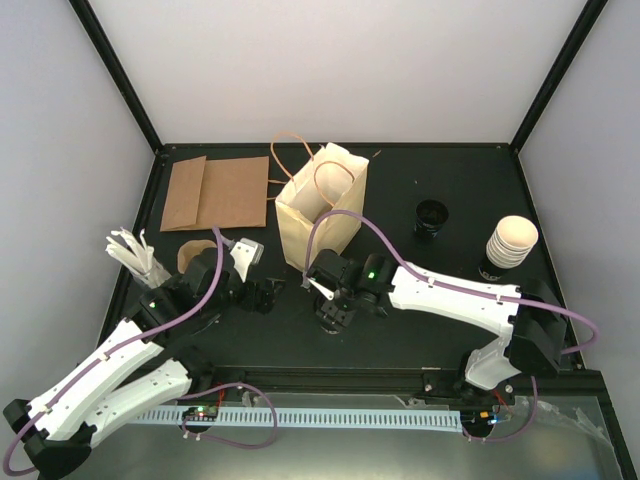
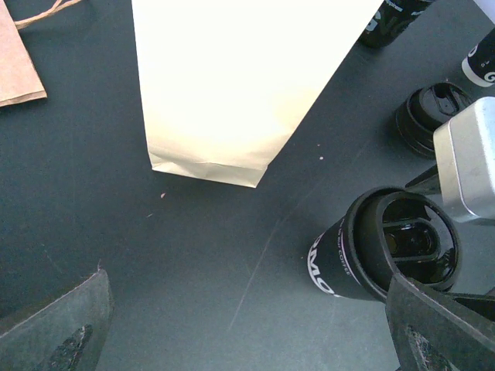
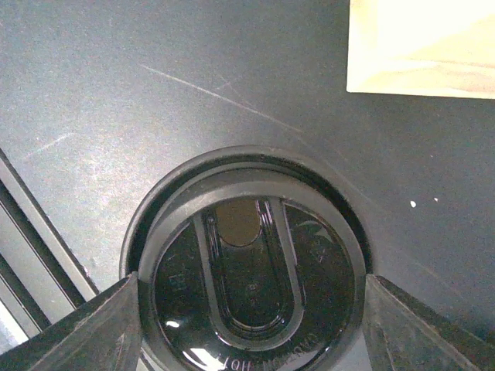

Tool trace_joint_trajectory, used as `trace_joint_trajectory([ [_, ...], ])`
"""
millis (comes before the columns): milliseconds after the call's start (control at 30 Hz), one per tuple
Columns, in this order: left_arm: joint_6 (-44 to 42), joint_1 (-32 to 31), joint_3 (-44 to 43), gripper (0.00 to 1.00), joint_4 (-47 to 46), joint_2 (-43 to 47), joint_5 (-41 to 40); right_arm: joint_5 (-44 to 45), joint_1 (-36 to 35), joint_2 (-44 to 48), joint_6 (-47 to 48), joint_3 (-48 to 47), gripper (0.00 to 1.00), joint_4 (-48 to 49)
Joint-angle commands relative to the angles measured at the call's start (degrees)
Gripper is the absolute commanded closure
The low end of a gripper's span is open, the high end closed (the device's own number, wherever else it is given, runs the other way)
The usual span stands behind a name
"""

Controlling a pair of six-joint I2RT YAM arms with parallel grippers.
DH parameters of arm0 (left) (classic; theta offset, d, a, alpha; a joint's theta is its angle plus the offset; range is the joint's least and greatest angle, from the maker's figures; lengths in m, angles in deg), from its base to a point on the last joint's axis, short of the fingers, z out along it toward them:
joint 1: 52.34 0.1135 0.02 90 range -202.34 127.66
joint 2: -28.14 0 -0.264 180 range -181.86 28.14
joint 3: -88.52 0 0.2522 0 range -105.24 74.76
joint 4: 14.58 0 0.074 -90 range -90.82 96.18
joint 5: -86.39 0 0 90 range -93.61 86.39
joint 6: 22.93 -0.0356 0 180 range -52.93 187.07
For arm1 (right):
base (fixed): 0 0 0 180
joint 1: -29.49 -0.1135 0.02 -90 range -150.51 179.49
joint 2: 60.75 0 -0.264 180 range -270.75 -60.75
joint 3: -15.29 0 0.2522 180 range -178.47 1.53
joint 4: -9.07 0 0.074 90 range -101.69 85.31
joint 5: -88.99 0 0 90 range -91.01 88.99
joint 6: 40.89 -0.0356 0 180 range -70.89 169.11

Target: Pack the takeout coffee

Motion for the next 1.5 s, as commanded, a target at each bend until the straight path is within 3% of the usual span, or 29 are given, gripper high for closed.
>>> trace_joint_trajectory([
  [0,-0.67,0.26,-1.58,0.01,-0.79,-0.11,-0.85,2.36,0.31,2.62,-0.87,-0.92,0.29,-1.40],
  [567,-0.40,0.27,-1.47,0.01,-0.83,-0.06,-0.88,5.27,0.91,7.50,-4.25,2.93,0.30,-1.37],
  [1467,-0.58,0.28,-1.28,0.01,-1.00,-0.08,-0.61,2.27,1.03,4.39,-4.75,5.25,0.31,0.36],
])
